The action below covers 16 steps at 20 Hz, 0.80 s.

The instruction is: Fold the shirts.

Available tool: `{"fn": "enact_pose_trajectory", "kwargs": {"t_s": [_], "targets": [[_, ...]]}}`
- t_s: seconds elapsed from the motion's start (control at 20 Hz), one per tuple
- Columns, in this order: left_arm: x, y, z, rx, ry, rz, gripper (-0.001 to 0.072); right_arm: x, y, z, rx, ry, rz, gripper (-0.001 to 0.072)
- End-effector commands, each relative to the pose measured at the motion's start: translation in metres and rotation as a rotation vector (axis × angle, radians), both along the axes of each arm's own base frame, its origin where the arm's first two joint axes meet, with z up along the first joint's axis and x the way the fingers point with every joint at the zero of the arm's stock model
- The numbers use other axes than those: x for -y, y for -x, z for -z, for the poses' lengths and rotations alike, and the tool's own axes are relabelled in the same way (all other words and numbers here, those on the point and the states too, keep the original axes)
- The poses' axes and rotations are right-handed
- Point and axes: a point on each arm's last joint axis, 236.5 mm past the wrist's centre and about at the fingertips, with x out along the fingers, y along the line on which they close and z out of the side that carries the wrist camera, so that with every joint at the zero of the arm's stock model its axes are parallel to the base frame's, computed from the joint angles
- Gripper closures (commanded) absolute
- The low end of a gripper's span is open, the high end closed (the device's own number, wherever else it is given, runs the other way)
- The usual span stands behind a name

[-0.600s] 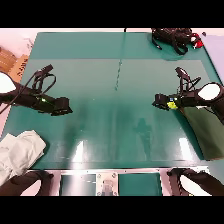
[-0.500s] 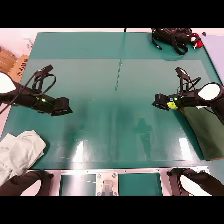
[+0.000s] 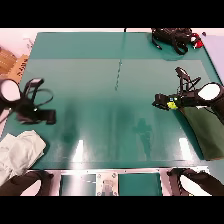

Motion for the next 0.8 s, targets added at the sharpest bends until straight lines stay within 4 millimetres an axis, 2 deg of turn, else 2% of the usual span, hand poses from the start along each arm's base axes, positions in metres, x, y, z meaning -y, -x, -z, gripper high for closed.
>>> {"fn": "enact_pose_trajectory", "kwargs": {"t_s": [0.0,0.15,0.2,0.3,0.35,0.4,0.45,0.55,0.6,0.7,0.75], "targets": [[-0.084,0.058,0.026,-0.196,-0.379,-0.064,0.0002,0.0,0.0,0.0,-0.001,-0.001,-0.001,0.0695],[-0.096,0.111,0.078,-0.347,-0.41,0.03,0.0003,0.0,0.0,0.0,-0.001,-0.001,-0.001,0.0695],[-0.098,0.114,0.085,-0.373,-0.401,0.092,0.0005,0.0,0.0,0.0,-0.001,0.0,-0.001,0.0695],[-0.106,0.102,0.09,-0.323,-0.411,0.091,0.0004,-0.001,0.0,0.0,0.0,-0.004,0.001,0.0695],[-0.107,0.094,0.094,-0.284,-0.401,0.085,0.0047,-0.001,0.0,0.0,0.001,-0.002,0.001,0.0695],[-0.108,0.088,0.097,-0.253,-0.389,0.075,0.0419,-0.001,0.0,0.0,0.0,-0.003,0.001,0.0695],[-0.11,0.085,0.098,-0.242,-0.382,0.073,0.0684,-0.001,0.0,0.0,0.0,-0.004,0.001,0.0695],[-0.106,0.08,0.093,-0.245,-0.36,0.099,0.0685,-0.001,0.0,0.0,0.0,-0.003,0.002,0.0695],[-0.1,0.07,0.086,-0.23,-0.328,0.123,0.0685,-0.001,0.0,0.0,0.0,-0.003,0.002,0.0695],[-0.074,0.031,0.061,-0.132,-0.224,0.155,0.0685,-0.001,0.0,0.0,0.0,-0.003,0.002,0.0695],[-0.053,0.003,0.039,-0.043,-0.172,0.184,0.0686,-0.001,0.0,0.0,0.0,-0.003,0.002,0.0695]]}}
